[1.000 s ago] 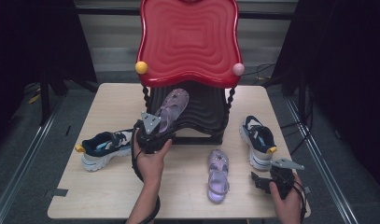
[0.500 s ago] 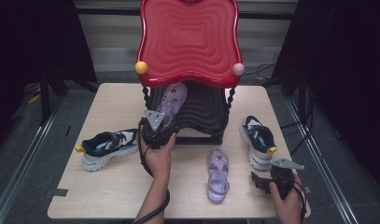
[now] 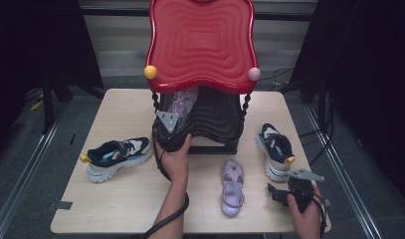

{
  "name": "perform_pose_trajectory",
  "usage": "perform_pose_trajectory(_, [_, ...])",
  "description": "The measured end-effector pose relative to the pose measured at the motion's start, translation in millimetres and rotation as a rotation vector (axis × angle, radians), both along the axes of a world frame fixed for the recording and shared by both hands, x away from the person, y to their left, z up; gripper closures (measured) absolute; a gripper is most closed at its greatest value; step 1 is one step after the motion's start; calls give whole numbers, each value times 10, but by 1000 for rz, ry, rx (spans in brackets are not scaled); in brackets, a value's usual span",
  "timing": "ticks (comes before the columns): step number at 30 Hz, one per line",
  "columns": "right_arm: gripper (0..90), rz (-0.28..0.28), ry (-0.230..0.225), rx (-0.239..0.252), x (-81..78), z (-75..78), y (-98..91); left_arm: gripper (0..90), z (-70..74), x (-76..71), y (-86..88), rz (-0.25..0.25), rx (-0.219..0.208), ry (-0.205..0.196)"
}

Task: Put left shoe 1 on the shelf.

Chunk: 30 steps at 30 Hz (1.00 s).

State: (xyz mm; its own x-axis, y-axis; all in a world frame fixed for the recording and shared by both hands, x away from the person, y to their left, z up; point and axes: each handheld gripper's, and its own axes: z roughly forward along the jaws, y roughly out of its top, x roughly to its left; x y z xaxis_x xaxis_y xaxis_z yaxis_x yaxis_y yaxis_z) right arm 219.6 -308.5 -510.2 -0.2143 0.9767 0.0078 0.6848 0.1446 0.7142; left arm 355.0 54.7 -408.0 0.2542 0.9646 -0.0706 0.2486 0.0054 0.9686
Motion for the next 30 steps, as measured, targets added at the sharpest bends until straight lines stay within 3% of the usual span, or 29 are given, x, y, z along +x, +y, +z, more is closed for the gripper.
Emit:
perform_pose_trajectory(15, [111, 0, 1, 0, 0, 0, 0, 374, -47, 176, -216, 74, -30, -20])
perform_pose_trajectory(30, [109, 0, 1, 0, 0, 0, 1, 374, -146, 369, -404, 160, -55, -3])
